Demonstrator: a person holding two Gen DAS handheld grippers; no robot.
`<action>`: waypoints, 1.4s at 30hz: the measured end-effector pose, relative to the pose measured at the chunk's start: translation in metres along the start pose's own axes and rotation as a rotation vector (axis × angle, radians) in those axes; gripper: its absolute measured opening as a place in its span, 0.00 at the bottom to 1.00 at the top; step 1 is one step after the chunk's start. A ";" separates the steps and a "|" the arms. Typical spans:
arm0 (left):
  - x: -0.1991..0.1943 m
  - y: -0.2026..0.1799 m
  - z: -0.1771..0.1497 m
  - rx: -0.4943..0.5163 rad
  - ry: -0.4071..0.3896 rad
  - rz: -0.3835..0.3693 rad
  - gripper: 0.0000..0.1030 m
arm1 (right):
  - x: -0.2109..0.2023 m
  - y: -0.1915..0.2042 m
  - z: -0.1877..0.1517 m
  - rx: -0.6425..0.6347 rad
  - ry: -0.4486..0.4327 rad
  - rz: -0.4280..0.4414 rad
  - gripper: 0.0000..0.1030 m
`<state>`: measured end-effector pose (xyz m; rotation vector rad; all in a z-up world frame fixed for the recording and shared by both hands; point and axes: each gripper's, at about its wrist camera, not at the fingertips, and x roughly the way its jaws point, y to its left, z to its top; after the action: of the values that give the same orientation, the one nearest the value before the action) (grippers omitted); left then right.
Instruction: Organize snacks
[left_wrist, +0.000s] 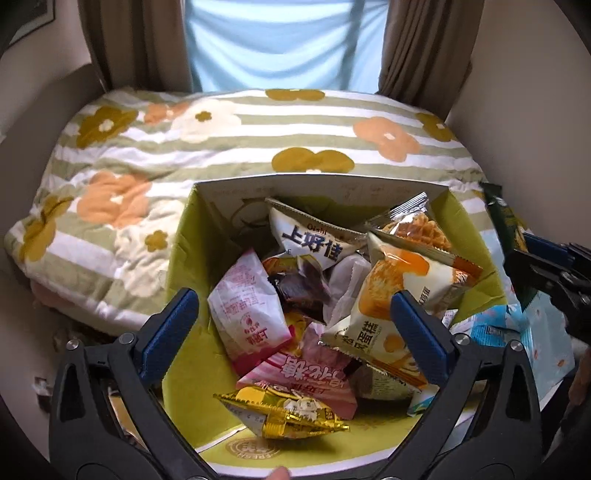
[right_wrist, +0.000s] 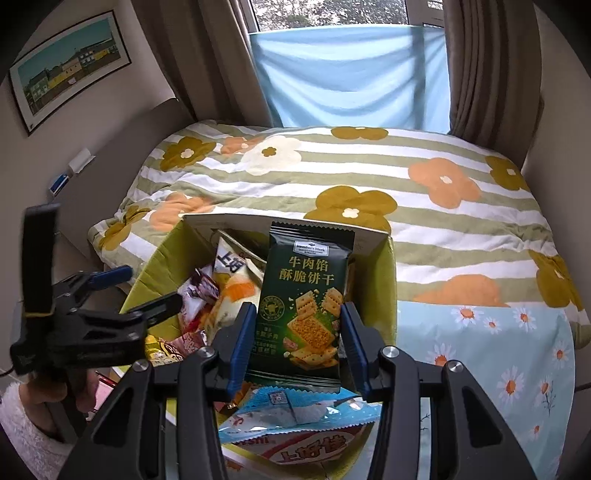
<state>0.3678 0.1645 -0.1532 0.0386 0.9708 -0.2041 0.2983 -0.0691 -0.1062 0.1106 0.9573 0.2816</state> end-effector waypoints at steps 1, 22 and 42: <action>-0.001 -0.002 -0.001 0.011 0.003 0.015 1.00 | 0.001 -0.001 -0.001 0.003 0.006 -0.002 0.41; -0.017 -0.014 -0.011 0.027 -0.009 0.041 1.00 | -0.005 -0.014 -0.003 0.107 -0.022 -0.021 0.82; -0.201 -0.118 -0.046 0.031 -0.354 0.070 1.00 | -0.200 -0.036 -0.049 0.041 -0.280 -0.134 0.97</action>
<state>0.1980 0.0856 -0.0065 0.0623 0.6121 -0.1546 0.1570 -0.1621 0.0158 0.1194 0.6884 0.1190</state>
